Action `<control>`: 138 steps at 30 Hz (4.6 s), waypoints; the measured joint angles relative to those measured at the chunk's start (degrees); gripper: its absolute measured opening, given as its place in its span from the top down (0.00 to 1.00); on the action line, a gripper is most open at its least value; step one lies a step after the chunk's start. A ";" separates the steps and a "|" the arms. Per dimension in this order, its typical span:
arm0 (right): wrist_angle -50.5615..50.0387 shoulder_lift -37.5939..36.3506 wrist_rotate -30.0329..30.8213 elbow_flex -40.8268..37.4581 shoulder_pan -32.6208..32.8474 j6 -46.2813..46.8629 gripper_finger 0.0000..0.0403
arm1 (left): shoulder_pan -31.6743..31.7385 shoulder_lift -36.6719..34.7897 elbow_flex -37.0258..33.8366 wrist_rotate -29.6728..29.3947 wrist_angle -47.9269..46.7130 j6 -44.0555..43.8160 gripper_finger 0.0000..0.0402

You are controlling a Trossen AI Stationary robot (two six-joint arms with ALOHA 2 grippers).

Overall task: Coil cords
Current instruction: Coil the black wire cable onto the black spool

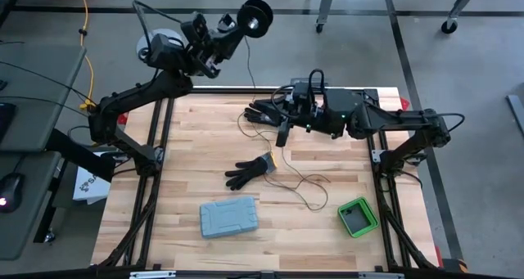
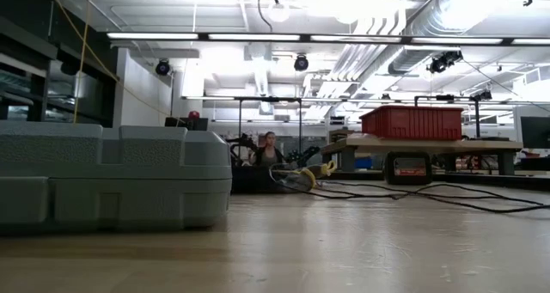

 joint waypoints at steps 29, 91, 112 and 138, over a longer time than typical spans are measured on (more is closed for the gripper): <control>11.87 4.47 7.87 0.07 -4.39 -10.45 0.49 | -3.69 -0.20 0.02 9.30 1.76 -3.87 1.00; -0.89 0.39 8.73 0.07 0.74 -7.30 1.00 | 5.96 -0.15 0.07 13.63 -1.66 -7.31 1.00; -6.08 -6.33 8.21 0.07 1.22 -8.81 1.00 | 11.70 -0.37 0.07 31.40 -20.52 -15.13 1.00; -9.39 -8.76 0.96 0.05 -0.06 -9.88 1.00 | -2.52 -1.62 0.05 40.04 -33.96 -14.87 1.00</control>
